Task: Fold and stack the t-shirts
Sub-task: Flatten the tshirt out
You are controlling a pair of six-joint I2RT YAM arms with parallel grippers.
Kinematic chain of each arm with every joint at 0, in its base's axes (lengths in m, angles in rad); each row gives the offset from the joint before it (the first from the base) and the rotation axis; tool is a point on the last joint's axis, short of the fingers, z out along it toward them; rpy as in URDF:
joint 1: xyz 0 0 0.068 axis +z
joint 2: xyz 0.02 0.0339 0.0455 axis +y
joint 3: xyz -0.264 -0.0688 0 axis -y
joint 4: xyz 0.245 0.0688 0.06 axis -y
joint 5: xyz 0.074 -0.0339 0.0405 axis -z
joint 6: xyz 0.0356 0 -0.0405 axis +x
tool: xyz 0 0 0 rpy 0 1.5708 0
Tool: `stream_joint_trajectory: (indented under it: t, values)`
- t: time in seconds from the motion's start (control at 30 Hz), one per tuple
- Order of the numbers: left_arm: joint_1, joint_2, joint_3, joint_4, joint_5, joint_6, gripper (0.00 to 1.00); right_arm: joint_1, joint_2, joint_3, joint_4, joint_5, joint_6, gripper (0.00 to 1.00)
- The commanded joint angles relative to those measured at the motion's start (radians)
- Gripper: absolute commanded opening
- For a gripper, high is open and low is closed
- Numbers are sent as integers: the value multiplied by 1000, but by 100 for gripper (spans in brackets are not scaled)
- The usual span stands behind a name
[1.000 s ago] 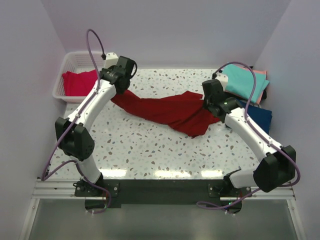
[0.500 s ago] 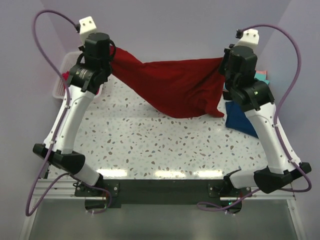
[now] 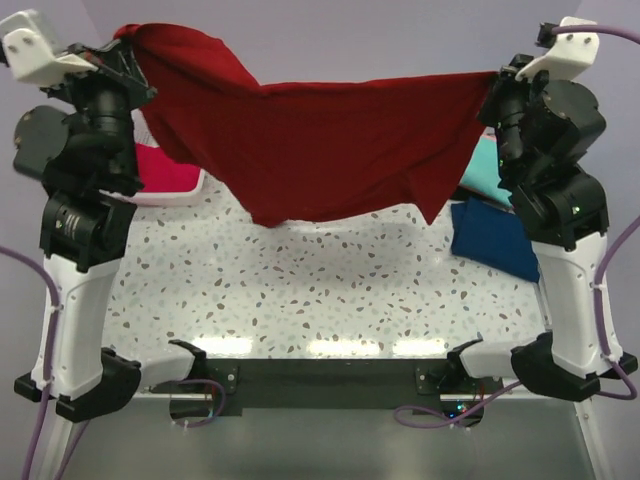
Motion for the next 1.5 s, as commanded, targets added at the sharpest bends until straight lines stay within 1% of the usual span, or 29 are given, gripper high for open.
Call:
stream_joint_trajectory:
  t: [0.0, 0.17, 0.23, 0.4, 0.53, 0.7, 0.77, 0.87, 0.9, 0.93, 0.97, 1.03, 1.1, 1.2, 1.3, 1.37, 1.4, 1.43, 1.47]
  values:
    - [10, -80, -1, 177, 76, 31, 0, 0, -75, 72, 49, -49, -35, 0]
    - [10, -143, -4, 204, 91, 40, 0, 0, -123, 73, 51, -91, -18, 0]
    - [11, -138, -1, 226, 84, 54, 0, 0, -132, 60, 59, -91, -20, 0]
    - [10, -59, 43, 249, 48, 99, 0, 0, -102, 31, 74, -69, -41, 0]
    - [10, 3, 43, 281, -4, 125, 0, -1, -56, 10, 88, -45, -60, 0]
    - [10, 55, 46, 364, -59, 168, 0, -1, -19, -23, 115, -17, -58, 0]
    - [10, 106, 63, 369, -74, 185, 0, -1, 13, -41, 141, 0, -58, 0]
    - [10, 199, 109, 364, -94, 206, 0, -12, 73, -24, 149, 12, -78, 0]
    - [11, 227, 143, 362, -98, 211, 0, -27, 116, -20, 154, 3, -72, 0]
    - [11, 288, 166, 358, -104, 215, 0, -39, 137, -10, 161, -8, -72, 0]
    - [11, 317, 190, 353, -110, 220, 0, -52, 157, 17, 163, -18, -36, 0]
    - [11, 407, 285, 347, -134, 260, 0, -90, 219, 54, 163, -49, -18, 0]
    - [13, 448, 353, 355, -142, 293, 0, -108, 253, 114, 155, -55, -11, 0]
    - [27, 454, 377, 385, -150, 315, 0, -115, 277, 161, 151, -75, -14, 0]
    - [34, 437, 381, 381, -160, 332, 0, -113, 253, 165, 151, -97, -17, 0]
    - [34, 393, 355, 391, -160, 336, 0, -115, 205, 136, 155, -110, -8, 0]
    - [34, 371, 314, 399, -160, 336, 0, -113, 184, 117, 160, -118, -6, 0]
    - [34, 324, 292, 407, -165, 341, 0, -113, 164, 99, 164, -124, -1, 0]
    - [34, 302, 274, 413, -173, 346, 0, -115, 111, 58, 168, -136, 5, 0]
